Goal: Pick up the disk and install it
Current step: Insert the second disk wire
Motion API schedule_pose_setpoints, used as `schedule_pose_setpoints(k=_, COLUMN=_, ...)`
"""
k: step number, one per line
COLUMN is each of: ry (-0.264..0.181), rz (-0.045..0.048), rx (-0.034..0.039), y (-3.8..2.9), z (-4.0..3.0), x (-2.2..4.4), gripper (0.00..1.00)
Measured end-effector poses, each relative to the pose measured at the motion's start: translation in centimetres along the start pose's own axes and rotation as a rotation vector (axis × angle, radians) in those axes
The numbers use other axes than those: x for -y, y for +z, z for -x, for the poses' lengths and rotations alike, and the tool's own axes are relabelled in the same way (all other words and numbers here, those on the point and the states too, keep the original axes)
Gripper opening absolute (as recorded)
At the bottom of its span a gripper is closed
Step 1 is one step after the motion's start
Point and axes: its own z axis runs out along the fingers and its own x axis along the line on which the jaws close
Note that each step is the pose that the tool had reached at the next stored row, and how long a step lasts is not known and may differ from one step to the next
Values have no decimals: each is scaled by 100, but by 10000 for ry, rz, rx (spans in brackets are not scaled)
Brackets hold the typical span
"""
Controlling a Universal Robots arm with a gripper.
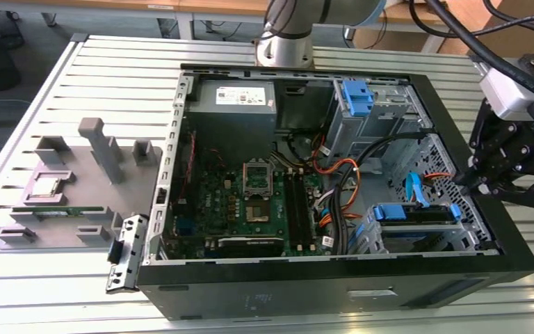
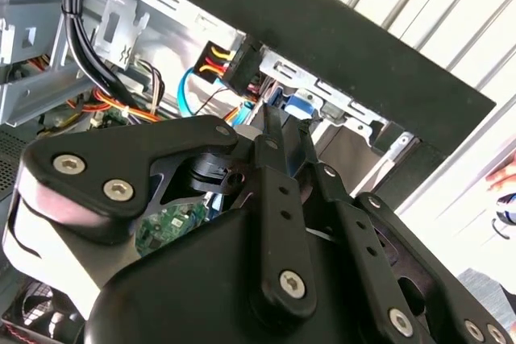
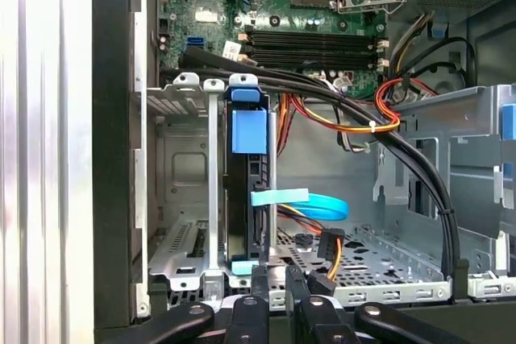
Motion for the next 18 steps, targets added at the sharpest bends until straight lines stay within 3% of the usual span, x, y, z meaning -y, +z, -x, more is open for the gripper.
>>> schedule_pose_setpoints(k=18, ry=0, rz=0, rx=-1, y=27, z=161, x=62, gripper=24)
